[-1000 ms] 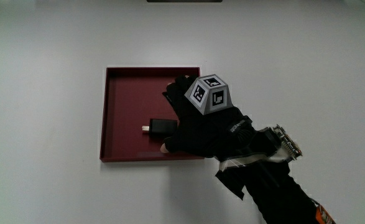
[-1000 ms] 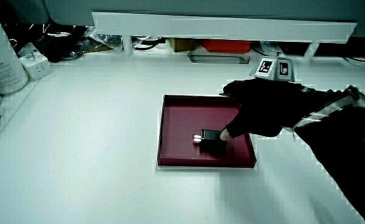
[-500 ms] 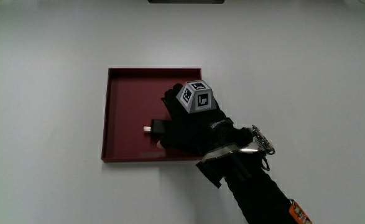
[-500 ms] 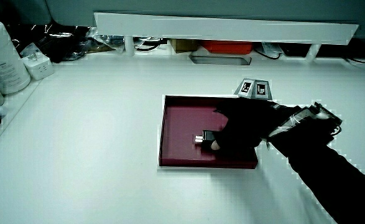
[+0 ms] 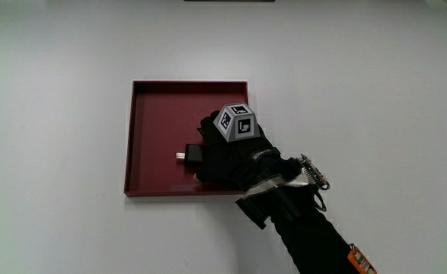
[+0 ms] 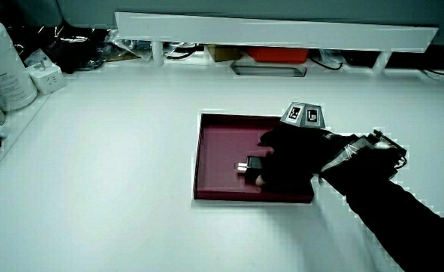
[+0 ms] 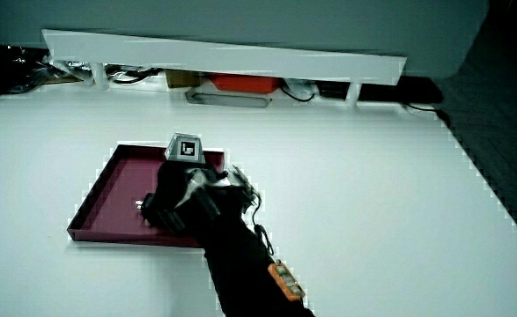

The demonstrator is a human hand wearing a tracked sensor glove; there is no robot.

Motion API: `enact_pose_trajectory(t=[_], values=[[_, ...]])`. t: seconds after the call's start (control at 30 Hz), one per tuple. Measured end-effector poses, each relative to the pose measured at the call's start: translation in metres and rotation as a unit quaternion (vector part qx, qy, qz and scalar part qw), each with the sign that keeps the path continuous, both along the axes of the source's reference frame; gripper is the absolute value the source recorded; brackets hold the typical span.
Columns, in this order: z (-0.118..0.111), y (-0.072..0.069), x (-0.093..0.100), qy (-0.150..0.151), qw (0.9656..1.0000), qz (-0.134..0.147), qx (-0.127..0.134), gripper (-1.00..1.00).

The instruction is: Pick charger from plate

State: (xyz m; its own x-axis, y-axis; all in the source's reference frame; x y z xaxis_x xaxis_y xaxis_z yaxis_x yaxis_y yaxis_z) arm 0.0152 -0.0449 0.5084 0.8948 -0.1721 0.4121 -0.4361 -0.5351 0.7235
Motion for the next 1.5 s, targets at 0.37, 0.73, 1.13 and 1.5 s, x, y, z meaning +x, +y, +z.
enact_pose_trajectory(t=[0.37, 0.73, 1.13, 1.5], values=[[-0.001, 0.002, -0.004, -0.009, 0.9994, 0.010, 0.033, 0.48], [0.003, 0.001, -0.006, -0.008, 0.9993, 0.013, 0.035, 0.92], [-0.002, 0.001, -0.004, -0.018, 0.9981, 0.004, 0.058, 1.00], [-0.063, 0.001, -0.006, -0.075, 0.9925, -0.016, 0.096, 1.00]])
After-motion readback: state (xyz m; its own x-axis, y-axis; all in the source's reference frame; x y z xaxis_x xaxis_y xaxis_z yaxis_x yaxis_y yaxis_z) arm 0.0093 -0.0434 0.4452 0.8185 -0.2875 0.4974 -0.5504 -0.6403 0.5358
